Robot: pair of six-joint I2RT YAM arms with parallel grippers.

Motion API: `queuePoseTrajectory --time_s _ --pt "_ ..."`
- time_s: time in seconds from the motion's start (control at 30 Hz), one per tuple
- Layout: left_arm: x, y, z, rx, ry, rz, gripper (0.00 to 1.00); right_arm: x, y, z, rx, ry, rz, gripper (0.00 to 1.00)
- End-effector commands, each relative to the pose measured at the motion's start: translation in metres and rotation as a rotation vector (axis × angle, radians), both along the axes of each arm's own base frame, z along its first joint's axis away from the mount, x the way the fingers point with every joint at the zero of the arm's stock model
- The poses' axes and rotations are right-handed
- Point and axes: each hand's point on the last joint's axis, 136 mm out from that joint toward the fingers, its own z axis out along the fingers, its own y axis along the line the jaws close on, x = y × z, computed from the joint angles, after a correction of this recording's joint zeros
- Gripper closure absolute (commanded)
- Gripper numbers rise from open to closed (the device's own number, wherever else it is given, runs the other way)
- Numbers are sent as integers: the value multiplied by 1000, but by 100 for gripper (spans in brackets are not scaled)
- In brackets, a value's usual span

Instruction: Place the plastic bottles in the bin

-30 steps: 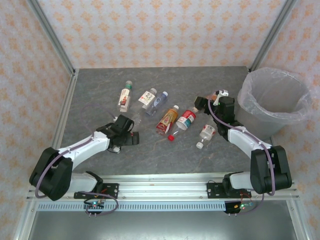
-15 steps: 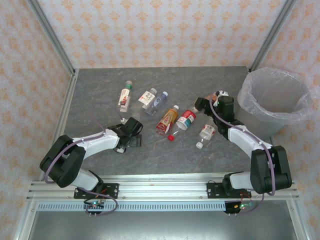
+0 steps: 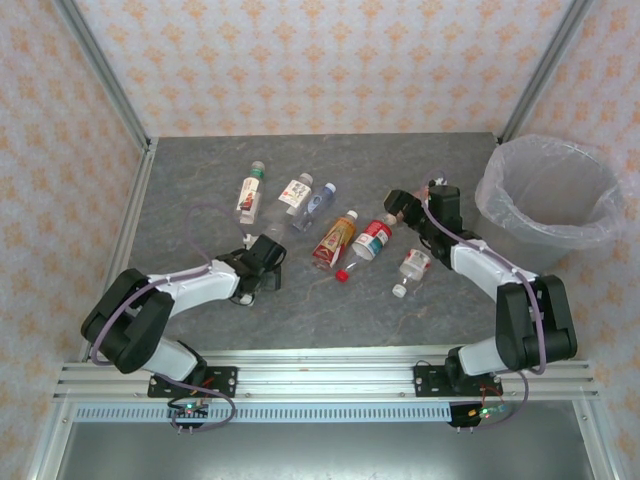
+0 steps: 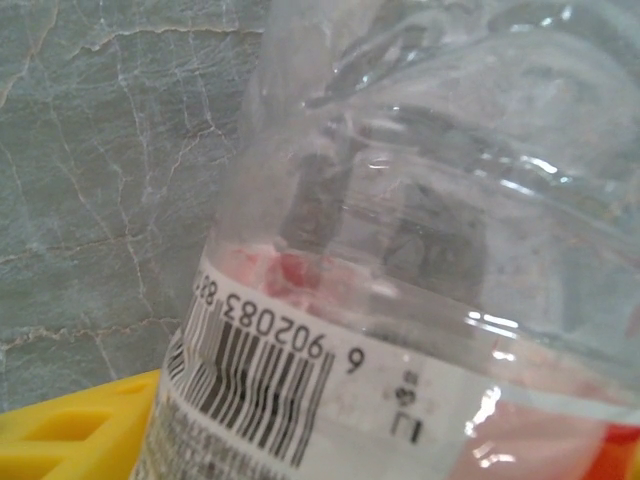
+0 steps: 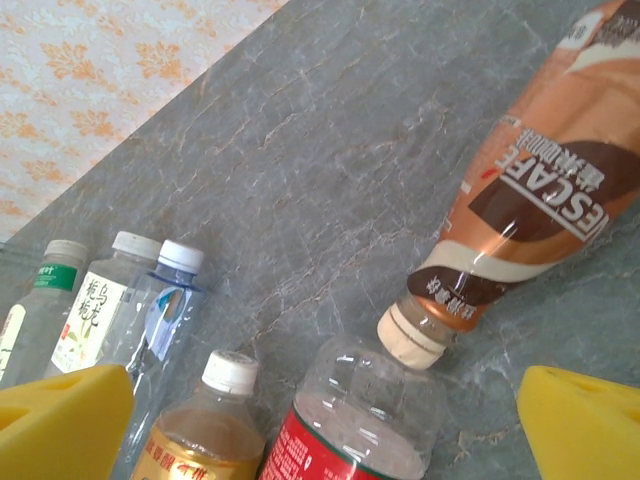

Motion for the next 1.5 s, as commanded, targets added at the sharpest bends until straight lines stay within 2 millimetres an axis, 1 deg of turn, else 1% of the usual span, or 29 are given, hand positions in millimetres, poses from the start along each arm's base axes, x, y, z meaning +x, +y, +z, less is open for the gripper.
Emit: queuePoseTrajectory --time_s 0.0,0.07,0.2,0.3,0.4,0.47,0.6,0.73,0.83,0.93,0.97,1.07,1.2,1.37,1.43,1.47 --pt "0 -12 10 -49 -51 -61 33 -6 6 27 74 -59 5 1" --pt "0 -18 15 -67 -70 -95 33 -10 8 30 102 -46 3 1" --pt "-2 -39 30 -83 -132 -189 33 -16 9 30 185 -5 -40 1" --pt "-4 -57 43 -122 -189 -237 33 -20 18 26 270 44 -40 1" --pt "-5 -73 57 -175 -250 -269 33 -25 36 34 344 45 27 1" --pt "-3 -83 68 -213 -286 -296 33 -28 51 45 389 13 96 1" --pt "1 -106 88 -295 -319 -361 32 -39 90 69 458 -21 262 1" --pt "5 -130 106 -370 -326 -425 32 -49 122 92 456 -53 384 1" --pt "10 -141 118 -409 -353 -450 32 -52 136 100 432 -51 406 1" --pt "15 -148 125 -417 -377 -480 32 -50 142 100 442 -43 395 1" --pt "16 -150 127 -414 -383 -491 32 -50 145 101 451 -45 403 0" --pt "18 -156 129 -407 -383 -524 32 -52 156 103 471 -39 448 3" --pt "20 -163 136 -427 -402 -540 32 -51 165 92 466 5 476 6" --pt "27 -168 133 -410 -382 -541 32 -59 180 85 479 34 549 7" --pt "31 -168 132 -400 -382 -530 32 -59 181 82 466 37 545 14" --pt "32 -168 131 -395 -383 -526 32 -58 180 80 456 38 531 20"
